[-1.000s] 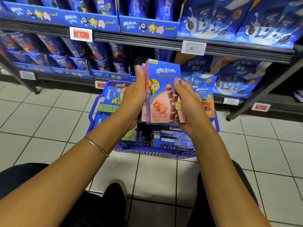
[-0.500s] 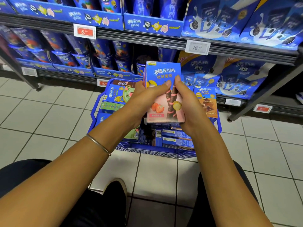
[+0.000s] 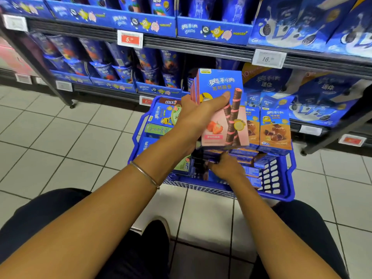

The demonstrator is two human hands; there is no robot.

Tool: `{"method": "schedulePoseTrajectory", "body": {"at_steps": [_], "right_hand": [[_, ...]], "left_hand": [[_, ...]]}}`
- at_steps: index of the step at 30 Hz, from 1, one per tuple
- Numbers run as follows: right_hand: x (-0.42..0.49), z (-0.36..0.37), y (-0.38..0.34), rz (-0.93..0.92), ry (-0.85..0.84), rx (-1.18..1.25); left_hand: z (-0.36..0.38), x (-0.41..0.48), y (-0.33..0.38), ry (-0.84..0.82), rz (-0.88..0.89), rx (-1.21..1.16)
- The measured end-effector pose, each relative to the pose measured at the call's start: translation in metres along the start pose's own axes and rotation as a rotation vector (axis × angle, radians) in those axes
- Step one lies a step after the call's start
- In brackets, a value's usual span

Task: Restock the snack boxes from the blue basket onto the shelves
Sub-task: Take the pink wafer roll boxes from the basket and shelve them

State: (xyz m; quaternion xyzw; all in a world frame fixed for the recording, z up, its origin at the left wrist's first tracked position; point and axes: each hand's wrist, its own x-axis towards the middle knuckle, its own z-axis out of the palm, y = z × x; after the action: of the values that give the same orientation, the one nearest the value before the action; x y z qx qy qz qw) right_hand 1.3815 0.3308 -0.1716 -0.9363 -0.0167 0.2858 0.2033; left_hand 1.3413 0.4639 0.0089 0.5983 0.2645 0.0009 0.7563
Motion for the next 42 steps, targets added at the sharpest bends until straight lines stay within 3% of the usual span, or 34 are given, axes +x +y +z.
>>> {"method": "schedulePoseTrajectory", "body": {"at_steps": [9, 14, 23, 31, 34, 42], "right_hand": [[0.000, 0.004, -0.007, -0.006, 0.145, -0.014], [-0.017, -0.024, -0.006, -0.107, 0.314, 0.253], [-0.042, -0.075, 0.001, -0.308, 0.355, 0.661], [-0.062, -0.119, -0.003, -0.152, 0.628, 1.164], [-0.074, -0.134, -0.009, -0.170, 0.559, 1.352], [-0.104, -0.158, -0.021, -0.397, 0.125, 1.764]], "left_hand": [[0.001, 0.006, -0.001, 0.006, 0.010, -0.018], [-0.001, 0.007, 0.002, 0.005, 0.019, -0.020], [-0.004, 0.005, 0.010, -0.028, 0.015, -0.023], [-0.007, 0.005, 0.014, -0.064, 0.009, -0.038], [-0.007, 0.005, 0.013, -0.076, 0.001, -0.054], [-0.010, 0.009, 0.009, -0.061, -0.039, -0.040]]}}
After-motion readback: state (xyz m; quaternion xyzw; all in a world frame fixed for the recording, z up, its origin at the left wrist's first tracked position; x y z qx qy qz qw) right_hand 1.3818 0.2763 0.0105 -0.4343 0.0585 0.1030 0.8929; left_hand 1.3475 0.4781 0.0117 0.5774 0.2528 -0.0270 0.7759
